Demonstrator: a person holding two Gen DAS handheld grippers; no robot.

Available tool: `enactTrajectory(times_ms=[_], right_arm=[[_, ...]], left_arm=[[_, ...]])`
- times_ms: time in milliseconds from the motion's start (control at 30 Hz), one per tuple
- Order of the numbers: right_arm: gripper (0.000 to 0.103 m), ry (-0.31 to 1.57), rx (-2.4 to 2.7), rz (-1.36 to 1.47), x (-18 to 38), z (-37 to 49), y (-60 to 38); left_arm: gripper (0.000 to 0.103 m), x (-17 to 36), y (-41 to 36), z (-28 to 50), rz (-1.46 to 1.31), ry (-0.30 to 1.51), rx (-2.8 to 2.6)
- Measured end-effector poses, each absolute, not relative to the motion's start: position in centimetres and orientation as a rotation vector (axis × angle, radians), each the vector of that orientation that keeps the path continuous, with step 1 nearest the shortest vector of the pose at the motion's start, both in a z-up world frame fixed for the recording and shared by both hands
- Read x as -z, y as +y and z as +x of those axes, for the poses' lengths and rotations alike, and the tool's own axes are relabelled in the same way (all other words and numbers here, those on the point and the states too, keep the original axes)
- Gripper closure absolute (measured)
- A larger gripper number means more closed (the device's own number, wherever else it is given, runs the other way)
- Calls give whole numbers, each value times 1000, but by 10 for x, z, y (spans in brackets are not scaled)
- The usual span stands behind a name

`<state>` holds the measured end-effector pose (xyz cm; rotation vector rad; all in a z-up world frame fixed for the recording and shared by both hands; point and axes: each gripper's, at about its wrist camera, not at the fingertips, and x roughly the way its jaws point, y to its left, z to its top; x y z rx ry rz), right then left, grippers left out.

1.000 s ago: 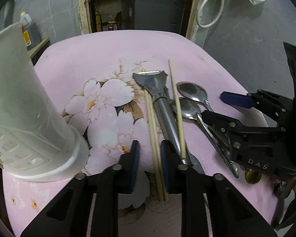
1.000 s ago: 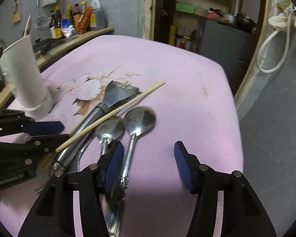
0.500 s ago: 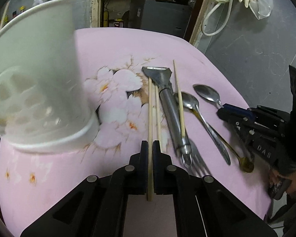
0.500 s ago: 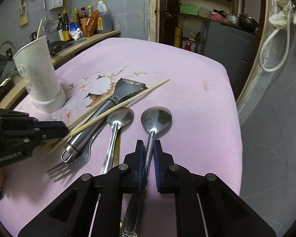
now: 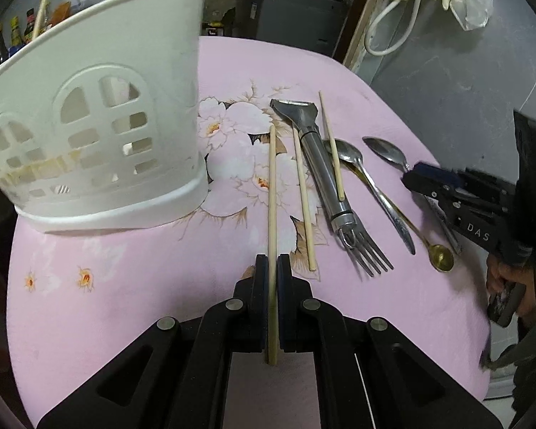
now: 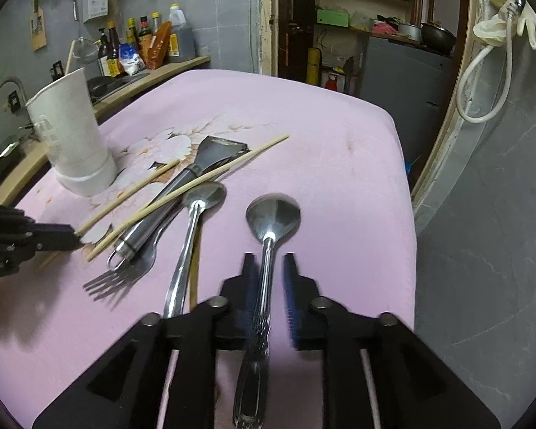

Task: Organize utensils
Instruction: 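Lift the chopstick with the left tool while the right tool lifts the spoon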

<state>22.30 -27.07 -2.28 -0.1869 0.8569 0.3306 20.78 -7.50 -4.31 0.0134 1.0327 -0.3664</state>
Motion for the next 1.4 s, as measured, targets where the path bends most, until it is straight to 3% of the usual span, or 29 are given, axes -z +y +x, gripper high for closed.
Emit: enactTrajectory(times_ms=[300, 533, 633, 767, 1133, 1400], right_arm=[[56, 889, -365, -245, 28, 255, -262], [50, 942, -431, -198, 33, 277, -268], [51, 949, -441, -179, 33, 277, -270], [67, 948, -469, -171, 32, 272, -271], [68, 873, -429, -269, 29, 254, -262], [68, 664, -383, -333, 8, 214, -257]], left_arm=[[98, 47, -97, 244, 137, 1030, 333], [98, 50, -111, 270, 206, 1061, 321], [98, 51, -110, 276, 200, 1071, 334], [99, 51, -108, 276, 209, 1062, 343], [101, 47, -86, 254, 29, 985, 385], [101, 25, -73, 218, -99, 811, 409]])
